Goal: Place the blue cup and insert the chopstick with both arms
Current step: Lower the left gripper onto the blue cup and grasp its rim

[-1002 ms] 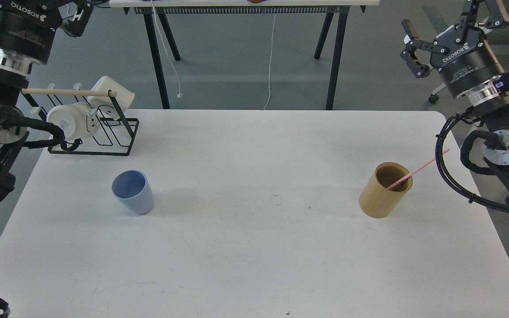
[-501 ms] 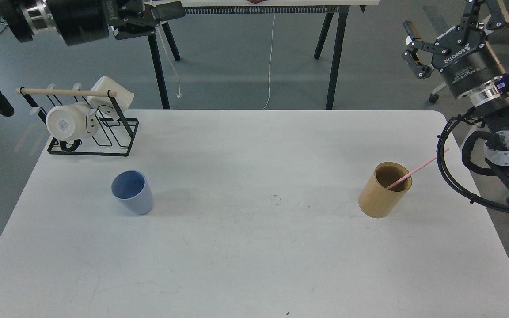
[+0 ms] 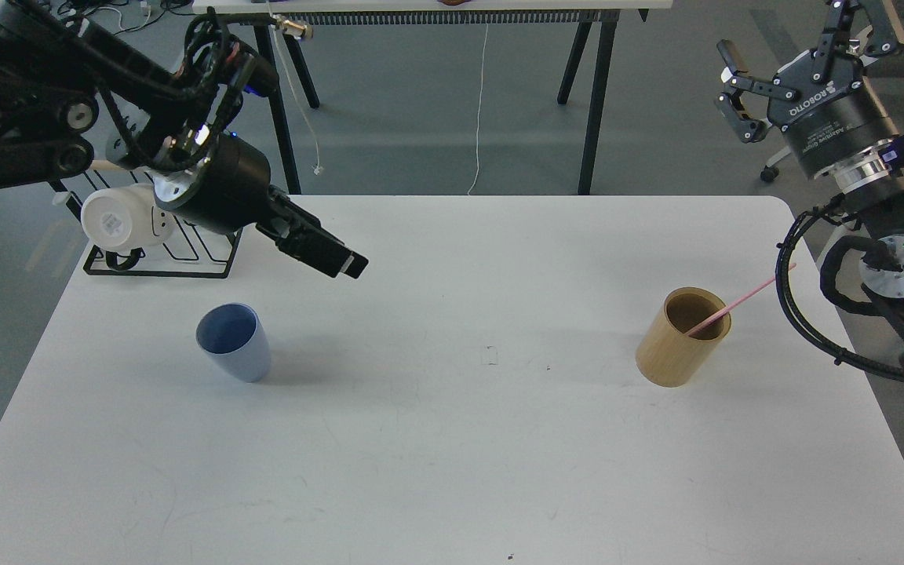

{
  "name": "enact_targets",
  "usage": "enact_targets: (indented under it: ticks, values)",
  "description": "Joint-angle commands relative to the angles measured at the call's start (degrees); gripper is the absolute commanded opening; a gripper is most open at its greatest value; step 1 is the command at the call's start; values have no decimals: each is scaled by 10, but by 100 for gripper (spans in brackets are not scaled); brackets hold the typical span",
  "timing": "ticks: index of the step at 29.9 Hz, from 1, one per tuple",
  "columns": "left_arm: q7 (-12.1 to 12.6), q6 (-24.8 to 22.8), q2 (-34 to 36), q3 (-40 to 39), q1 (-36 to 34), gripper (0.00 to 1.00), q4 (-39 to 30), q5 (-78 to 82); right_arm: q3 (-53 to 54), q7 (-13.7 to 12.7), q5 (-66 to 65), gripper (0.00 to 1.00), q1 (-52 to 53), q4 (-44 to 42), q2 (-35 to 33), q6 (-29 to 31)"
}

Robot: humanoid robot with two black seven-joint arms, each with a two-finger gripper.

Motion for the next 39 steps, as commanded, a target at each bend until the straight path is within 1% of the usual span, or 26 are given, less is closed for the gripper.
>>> enact_targets:
  ticks: [1, 3, 5, 13, 20, 25, 34, 39]
  values:
    - [0, 0, -30, 17, 6, 100, 12, 51, 1, 0, 1, 98, -2, 0, -3, 0]
    - [0, 0, -40, 18, 18, 99, 35, 56, 1, 0, 0, 98, -2, 0, -4, 0]
    - [0, 0, -45, 16, 49, 99, 56, 58, 1, 0, 0, 98, -5, 0, -4, 0]
    - [0, 0, -34, 9, 140, 99, 129, 134, 2, 0, 0, 98, -7, 1, -9, 0]
    - [0, 0, -24, 9, 169, 98, 162, 142, 2, 0, 1, 98, -10, 4, -9, 0]
    - [0, 0, -25, 7, 213, 98, 219, 157, 2, 0, 1, 98, -11, 4, -14, 0]
    - [0, 0, -32, 0, 255, 98, 275, 158, 2, 0, 1, 98, -19, 4, -17, 0]
    - [0, 0, -33, -37, 285, 97, 292, 159, 2, 0, 1, 98, -21, 4, -20, 0]
